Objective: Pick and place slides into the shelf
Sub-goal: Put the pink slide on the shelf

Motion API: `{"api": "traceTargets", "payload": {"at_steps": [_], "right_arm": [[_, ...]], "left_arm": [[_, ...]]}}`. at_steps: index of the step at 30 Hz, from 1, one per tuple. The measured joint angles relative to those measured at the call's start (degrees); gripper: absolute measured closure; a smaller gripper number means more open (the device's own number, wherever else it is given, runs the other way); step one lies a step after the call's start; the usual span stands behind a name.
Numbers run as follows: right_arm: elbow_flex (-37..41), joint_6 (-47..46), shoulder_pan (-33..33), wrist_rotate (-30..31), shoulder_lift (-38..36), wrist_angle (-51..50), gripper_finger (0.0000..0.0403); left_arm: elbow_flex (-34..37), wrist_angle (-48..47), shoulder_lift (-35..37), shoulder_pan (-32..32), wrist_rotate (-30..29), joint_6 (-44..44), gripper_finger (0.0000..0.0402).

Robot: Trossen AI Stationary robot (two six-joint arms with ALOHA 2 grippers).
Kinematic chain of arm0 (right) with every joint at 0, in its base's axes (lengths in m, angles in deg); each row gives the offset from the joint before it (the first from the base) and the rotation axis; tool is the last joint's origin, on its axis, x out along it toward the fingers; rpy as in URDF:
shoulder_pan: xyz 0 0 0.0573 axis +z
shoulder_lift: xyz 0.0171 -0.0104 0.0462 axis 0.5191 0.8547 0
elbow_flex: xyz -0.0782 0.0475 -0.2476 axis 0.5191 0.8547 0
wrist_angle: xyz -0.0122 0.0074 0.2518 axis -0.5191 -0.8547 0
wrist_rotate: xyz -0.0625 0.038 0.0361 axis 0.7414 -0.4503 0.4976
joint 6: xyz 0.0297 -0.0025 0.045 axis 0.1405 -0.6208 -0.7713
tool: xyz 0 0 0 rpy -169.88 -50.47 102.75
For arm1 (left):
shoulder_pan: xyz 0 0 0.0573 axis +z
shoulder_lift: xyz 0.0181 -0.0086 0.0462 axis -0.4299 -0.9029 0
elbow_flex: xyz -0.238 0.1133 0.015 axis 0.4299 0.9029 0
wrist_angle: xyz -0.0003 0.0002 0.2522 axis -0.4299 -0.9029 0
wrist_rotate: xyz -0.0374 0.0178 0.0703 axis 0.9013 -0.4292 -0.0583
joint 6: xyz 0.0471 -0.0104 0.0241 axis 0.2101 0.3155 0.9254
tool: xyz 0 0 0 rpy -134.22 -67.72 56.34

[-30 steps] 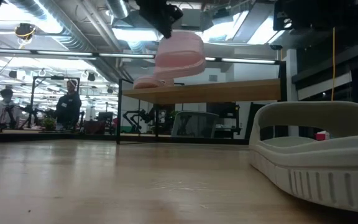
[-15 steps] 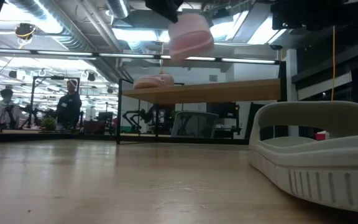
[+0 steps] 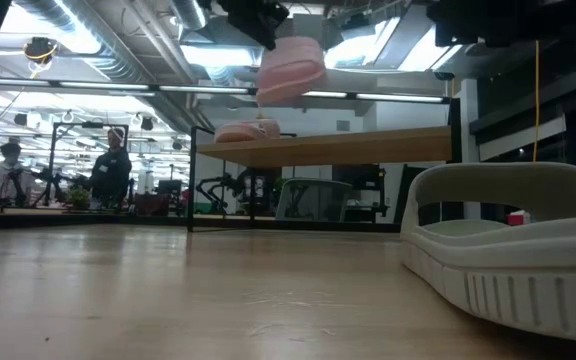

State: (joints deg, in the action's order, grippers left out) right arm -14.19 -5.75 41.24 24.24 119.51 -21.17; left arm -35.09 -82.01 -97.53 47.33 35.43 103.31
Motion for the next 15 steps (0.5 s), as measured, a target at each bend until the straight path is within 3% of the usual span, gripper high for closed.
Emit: {"api": "traceTargets", "payload": {"at_steps": [8, 15], "right_arm": [[0.0, -0.1, -1.8, 0.0, 1.2, 1.1, 0.0384], [0.0, 0.0, -4.0, 0.0, 4.4, 3.1, 0.0384]], "left_arm": [[0.2, -1.1, -2.2, 1.4, -1.0, 5.7, 0.0401], [0.2, 0.2, -2.4, 2.7, -1.3, 5.4, 0.0401]]}}
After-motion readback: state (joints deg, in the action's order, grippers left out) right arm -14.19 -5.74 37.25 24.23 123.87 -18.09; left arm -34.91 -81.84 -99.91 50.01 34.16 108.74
